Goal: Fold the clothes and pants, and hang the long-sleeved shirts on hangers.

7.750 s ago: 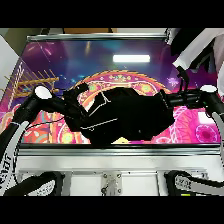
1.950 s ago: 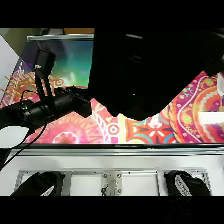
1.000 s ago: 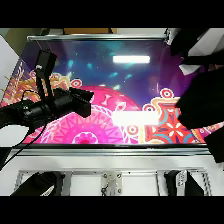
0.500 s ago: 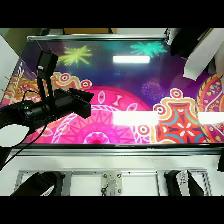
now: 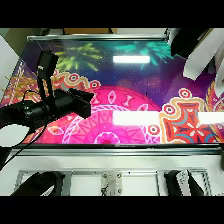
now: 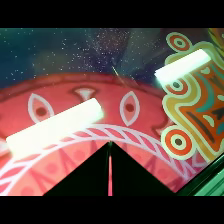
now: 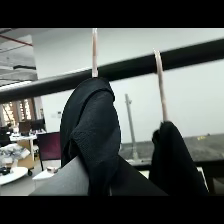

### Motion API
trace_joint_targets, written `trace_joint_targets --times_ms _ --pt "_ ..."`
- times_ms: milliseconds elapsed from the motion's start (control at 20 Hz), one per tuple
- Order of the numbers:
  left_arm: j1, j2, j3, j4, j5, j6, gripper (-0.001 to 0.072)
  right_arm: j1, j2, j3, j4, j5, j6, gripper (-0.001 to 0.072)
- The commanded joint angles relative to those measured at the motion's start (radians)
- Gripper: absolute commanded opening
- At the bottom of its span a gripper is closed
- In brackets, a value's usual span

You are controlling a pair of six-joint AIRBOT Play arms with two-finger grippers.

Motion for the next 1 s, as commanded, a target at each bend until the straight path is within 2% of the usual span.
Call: trace_joint_targets --times_ms 0,450,650,700,750,800,850,950 --pt "0.001 -0.001 0.000 0.001 0.001 0.001 0.0020 -0.002 0.018 -0.044 0.053 -0.064 -0.001 0.0012" --pt "0.001 -0.055 0.000 0.000 0.001 0.001 0.0020 -0.002 0.078 -0.106 0.056 -0.080 -0.023 0.0016" --pt "0.001 -0.077 0.000 0.000 0.001 0.001 0.0020 -0.002 0.081 -0.106 0.056 0.010 -0.023 0.0051" --pt "0.001 -0.077 0.000 0.000 0.001 0.001 0.0020 -0.002 0.083 -0.106 0.055 0.035 -0.023 0.0214" --pt "0.001 -0.077 0.000 0.000 0.002 0.001 0.0020 -0.002 0.086 -0.106 0.055 0.045 -0.023 0.0424" --pt "0.001 -0.077 0.000 0.000 0.001 0.001 0.0020 -0.002 0.092 -0.106 0.055 0.045 -0.023 0.0570" --pt "0.001 -0.077 0.000 0.000 0.001 0.001 0.0020 -0.002 0.100 -0.106 0.055 0.045 -0.023 0.0610" --pt "0.001 -0.077 0.000 0.000 0.002 0.001 0.0020 -0.002 0.128 -0.106 0.056 0.048 -0.021 0.0611"
